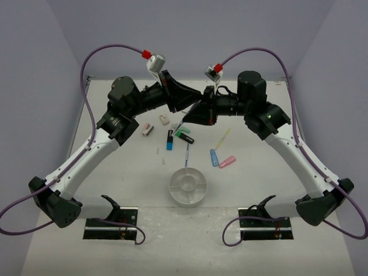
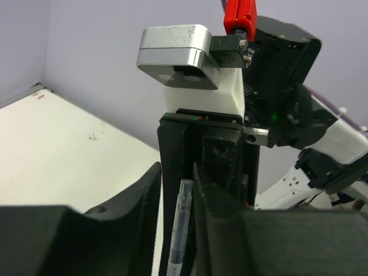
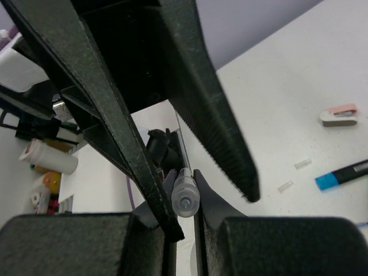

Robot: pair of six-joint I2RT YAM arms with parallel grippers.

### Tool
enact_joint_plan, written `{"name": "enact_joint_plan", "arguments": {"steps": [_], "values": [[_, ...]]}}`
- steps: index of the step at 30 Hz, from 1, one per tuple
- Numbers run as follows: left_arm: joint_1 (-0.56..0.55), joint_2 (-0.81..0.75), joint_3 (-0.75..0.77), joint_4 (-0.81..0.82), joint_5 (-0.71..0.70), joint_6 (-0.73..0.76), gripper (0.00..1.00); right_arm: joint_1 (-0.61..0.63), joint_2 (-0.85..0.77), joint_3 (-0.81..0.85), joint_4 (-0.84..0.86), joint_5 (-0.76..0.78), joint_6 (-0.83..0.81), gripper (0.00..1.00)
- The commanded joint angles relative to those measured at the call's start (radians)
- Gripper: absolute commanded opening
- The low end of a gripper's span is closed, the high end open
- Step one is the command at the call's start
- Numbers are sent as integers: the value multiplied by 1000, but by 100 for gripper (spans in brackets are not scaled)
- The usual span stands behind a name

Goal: Sort the stationery into containers
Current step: Close the pen cap on the pen, then place the pen in the storage box.

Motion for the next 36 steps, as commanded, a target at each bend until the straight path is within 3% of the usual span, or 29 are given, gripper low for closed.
{"name": "enact_joint_plan", "arguments": {"steps": [1, 3, 5, 14, 22, 27, 36], "values": [[-35, -73, 35, -69, -132, 57, 49, 11, -48, -111, 64, 180, -14, 0], [-33, -99, 45, -108, -220, 71, 71, 11, -75, -160, 88, 204, -14, 0], [-34, -121, 66, -176, -329, 82, 100, 11, -99, -199, 85, 209, -19, 0], [-30, -221, 71, -491, -831, 118, 100, 51, -271, -447, 40, 261, -94, 0], [17, -192, -7, -682, -860, 89, 100, 155, -333, -553, 7, 373, -109, 0], [62, -162, -76, -685, -766, 70, 100, 211, -285, -571, 5, 488, -126, 0], [92, -164, -110, -691, -743, 87, 100, 284, -210, -584, -15, 522, -163, 0]]}}
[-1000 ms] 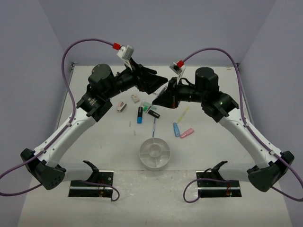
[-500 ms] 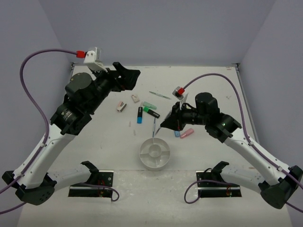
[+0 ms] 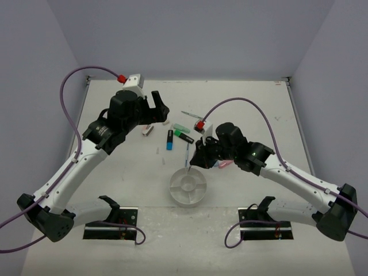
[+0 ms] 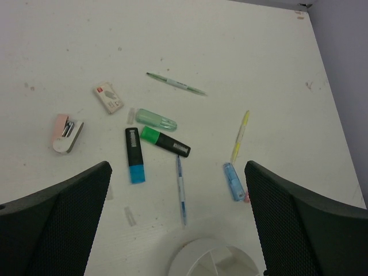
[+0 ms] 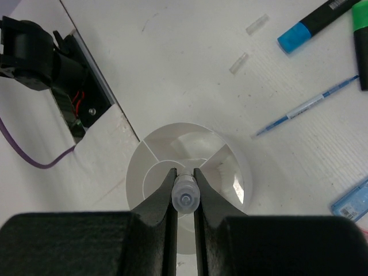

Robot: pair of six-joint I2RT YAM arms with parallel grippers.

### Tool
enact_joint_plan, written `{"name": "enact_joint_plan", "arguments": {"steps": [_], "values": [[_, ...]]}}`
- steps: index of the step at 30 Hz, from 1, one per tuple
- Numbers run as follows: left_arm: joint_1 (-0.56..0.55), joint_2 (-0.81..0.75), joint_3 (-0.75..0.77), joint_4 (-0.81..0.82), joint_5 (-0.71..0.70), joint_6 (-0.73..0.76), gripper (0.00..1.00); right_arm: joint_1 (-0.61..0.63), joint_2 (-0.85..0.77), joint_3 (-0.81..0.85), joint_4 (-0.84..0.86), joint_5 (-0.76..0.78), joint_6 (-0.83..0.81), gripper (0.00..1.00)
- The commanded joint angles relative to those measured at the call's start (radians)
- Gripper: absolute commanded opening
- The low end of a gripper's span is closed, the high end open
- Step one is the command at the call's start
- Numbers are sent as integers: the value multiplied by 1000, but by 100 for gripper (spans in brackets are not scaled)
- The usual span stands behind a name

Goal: Sort the stationery into containers
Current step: Place the pen in the storage box.

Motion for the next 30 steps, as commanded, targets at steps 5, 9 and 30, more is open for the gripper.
{"name": "enact_joint_plan", "arguments": {"steps": [5, 9, 30], "values": [[45, -24, -36, 5, 39, 8, 100, 52, 34, -23, -27, 48, -63, 0], [58, -23, -58, 10, 61, 12, 100, 57, 44, -43, -16, 54, -75, 0], [113, -7, -90, -21, 32, 12, 100, -144, -25, 111, -58, 285, 178, 46]]}}
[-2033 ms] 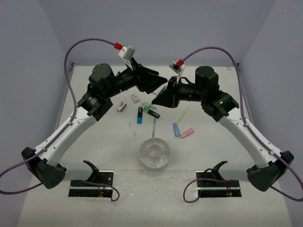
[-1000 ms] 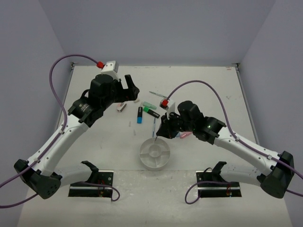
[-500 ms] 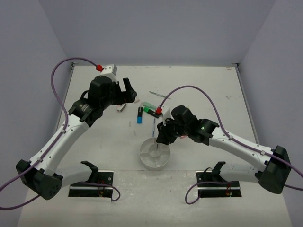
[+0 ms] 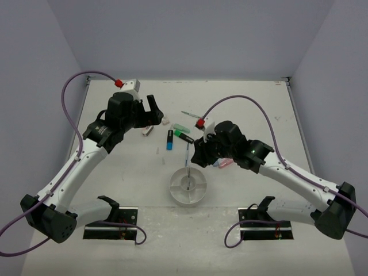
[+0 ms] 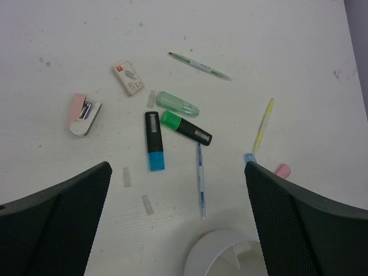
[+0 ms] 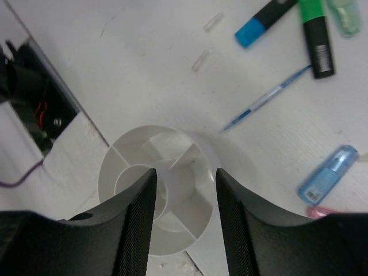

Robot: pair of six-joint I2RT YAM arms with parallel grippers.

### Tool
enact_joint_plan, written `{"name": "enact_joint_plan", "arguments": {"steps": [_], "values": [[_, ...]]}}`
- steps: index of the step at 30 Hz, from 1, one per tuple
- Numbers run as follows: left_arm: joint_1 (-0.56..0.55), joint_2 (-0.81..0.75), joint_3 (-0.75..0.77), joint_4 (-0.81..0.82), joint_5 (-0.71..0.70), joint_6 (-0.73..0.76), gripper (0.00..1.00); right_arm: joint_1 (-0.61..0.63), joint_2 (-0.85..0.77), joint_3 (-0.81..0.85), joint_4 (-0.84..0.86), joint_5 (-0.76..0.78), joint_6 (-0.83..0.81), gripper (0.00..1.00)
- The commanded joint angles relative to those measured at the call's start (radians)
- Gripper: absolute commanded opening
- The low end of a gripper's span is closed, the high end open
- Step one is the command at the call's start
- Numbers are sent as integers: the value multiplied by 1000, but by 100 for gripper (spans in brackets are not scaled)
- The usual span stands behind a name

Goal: Sort the stationery into containers
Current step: Place the pen in the storage box, then pick up the pen from the center of the board.

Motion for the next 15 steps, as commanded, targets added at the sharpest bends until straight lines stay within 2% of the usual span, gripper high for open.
{"name": "enact_joint_plan", "arguments": {"steps": [1, 4, 8, 15], "values": [[11, -1, -3, -30, -65, -19, 100, -178, -43, 95, -25, 215, 256, 46], [12, 13, 12, -98, -118, -86, 100, -315, 63, 185, -257, 406, 462, 48], [14, 23, 20, -129, -109, -90, 100, -394, 286, 293, -430, 438, 568, 50], [14, -10, 6, -149, -47, -32, 100, -408, 564, 406, -468, 504, 617, 46]]}}
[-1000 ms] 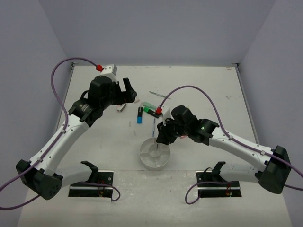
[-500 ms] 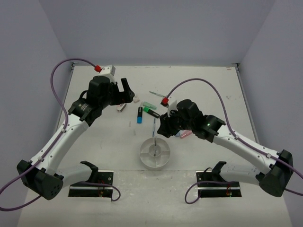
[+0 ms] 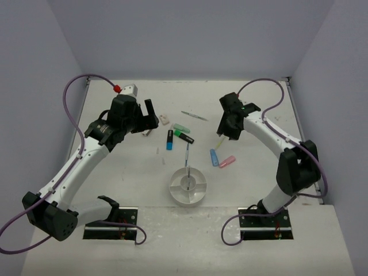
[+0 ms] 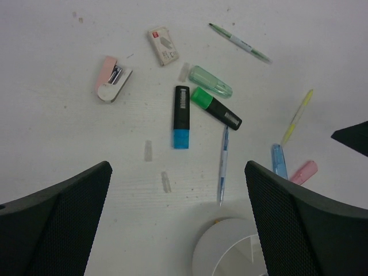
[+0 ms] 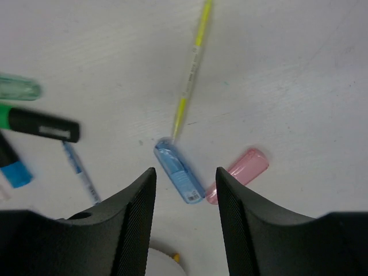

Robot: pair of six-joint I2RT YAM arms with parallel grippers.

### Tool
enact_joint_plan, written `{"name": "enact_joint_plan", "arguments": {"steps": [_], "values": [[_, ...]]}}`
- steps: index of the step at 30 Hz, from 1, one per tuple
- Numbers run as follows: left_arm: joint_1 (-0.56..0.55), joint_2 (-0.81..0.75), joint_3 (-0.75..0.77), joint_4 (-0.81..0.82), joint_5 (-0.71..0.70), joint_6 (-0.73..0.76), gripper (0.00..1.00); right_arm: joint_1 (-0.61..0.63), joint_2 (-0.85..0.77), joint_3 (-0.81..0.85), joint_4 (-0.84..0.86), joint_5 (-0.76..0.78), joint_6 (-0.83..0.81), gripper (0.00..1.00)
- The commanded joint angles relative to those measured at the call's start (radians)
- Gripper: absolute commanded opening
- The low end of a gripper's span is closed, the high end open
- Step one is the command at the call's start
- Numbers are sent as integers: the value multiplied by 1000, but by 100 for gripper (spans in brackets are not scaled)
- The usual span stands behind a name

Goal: Sort the stationery into containers
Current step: Pick up the pen from the center of the board.

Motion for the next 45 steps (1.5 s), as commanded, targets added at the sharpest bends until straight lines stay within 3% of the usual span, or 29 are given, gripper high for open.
{"name": "enact_joint_plan", "arguments": {"steps": [1, 9, 25, 34, 45], "values": [[7, -35, 0, -21, 38, 33, 100, -1, 97, 95, -108, 106, 102, 45], [6, -44, -37, -47, 112, 65, 100, -12, 217, 139, -37, 112, 120, 40], [7, -43, -50, -58, 193, 105, 100, -48, 324, 67, 165, 25, 93, 32], [7, -44, -49, -58, 190, 112, 100, -52, 338, 47, 153, 21, 123, 29], [7, -40, -29, -53, 198, 133, 100, -58, 338, 43, 150, -4, 115, 8]]}}
